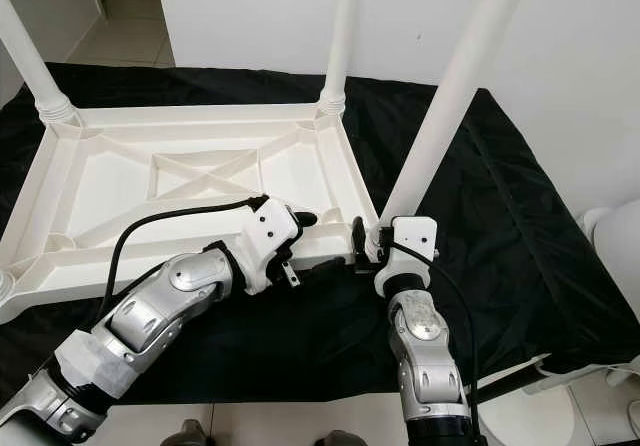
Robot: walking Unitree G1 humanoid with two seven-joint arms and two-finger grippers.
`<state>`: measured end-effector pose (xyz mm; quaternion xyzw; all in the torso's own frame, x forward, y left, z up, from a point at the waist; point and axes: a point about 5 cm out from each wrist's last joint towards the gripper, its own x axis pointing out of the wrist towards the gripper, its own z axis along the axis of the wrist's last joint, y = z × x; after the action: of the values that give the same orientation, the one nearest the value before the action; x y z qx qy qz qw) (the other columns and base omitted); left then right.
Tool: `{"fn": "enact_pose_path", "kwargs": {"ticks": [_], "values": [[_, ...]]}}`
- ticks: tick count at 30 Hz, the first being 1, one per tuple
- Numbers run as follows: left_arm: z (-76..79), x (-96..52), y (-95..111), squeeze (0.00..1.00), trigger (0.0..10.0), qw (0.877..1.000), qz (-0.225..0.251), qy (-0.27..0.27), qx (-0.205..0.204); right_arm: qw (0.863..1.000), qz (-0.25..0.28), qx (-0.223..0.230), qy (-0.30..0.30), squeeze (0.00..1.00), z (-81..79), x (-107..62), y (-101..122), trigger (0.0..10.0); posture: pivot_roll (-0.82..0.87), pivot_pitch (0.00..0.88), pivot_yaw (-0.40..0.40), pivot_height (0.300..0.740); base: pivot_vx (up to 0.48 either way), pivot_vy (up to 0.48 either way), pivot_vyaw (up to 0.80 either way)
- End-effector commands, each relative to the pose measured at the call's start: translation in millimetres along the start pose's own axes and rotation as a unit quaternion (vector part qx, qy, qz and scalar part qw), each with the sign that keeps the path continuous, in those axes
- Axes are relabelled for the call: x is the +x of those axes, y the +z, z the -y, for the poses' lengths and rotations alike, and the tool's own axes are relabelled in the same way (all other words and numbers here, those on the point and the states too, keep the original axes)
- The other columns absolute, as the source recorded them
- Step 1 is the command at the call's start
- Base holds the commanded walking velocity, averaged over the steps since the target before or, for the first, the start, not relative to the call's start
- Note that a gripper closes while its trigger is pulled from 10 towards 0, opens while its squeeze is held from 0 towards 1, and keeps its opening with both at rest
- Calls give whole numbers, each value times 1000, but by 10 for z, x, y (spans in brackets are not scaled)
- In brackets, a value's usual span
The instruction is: Building children table
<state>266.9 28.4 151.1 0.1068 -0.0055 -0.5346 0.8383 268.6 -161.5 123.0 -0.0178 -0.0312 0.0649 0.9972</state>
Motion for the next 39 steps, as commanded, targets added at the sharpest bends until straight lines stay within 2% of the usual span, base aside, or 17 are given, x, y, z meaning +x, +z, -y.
{"fn": "enact_pose_path", "kwargs": {"ticks": [1,9,20,21,22,23,25,26,29,30,31,32,37,38,39], "values": [[104,4,1,0,10000,997,2,-71,7,1000,2,0,30,0,12,11,-5,10000,2,0,-42,740,0,0,0],[101,17,10,0,10000,997,-3,-76,7,992,-2,-42,121,0,69,90,-10,10000,18,0,-50,740,0,0,0],[120,8,13,0,10000,997,-5,-76,3,984,-23,-72,160,0,153,164,-55,10000,29,0,-58,740,0,0,0],[118,9,15,0,10000,997,-5,-75,3,983,-28,-73,165,0,173,159,-78,8314,30,0,-57,740,0,0,0],[118,9,15,0,10000,997,-5,-75,3,983,-28,-73,165,0,173,159,-78,8314,30,0,-57,740,0,0,0],[116,8,16,0,10000,997,-6,-75,2,982,-31,-76,169,0,192,160,-97,7333,27,0,-54,740,0,0,0],[116,8,16,0,10000,997,-6,-75,2,982,-31,-76,169,0,192,160,-97,7333,27,0,-54,740,0,0,0],[115,7,16,0,10000,997,-6,-75,2,982,-33,-77,172,0,205,162,-110,4863,25,0,-51,740,0,0,0],[117,9,19,0,10000,997,-6,-77,2,980,-34,-79,178,0,217,171,-123,4863,24,0,-50,740,0,0,0],[121,12,22,0,10000,997,-6,-78,2,980,-34,-80,180,0,224,183,-132,2275,23,0,-48,740,0,0,0],[121,12,22,0,10000,997,-6,-78,2,980,-34,-80,180,0,224,183,-132,2275,23,0,-48,740,0,0,0],[124,15,26,0,10000,997,-6,-79,2,979,-34,-79,183,0,228,193,-142,0,22,0,-48,740,0,0,0],[124,21,37,0,10000,997,-6,-81,1,978,-43,-70,191,0,209,165,-193,0,23,0,-50,740,0,0,0],[126,21,40,0,10000,997,-6,-81,1,979,-50,-61,186,0,202,140,-219,10000,22,0,-51,740,0,0,0],[126,21,40,0,10000,997,-6,-81,1,979,-50,-61,186,0,202,140,-219,10000,22,0,-51,740,0,0,0]]}}
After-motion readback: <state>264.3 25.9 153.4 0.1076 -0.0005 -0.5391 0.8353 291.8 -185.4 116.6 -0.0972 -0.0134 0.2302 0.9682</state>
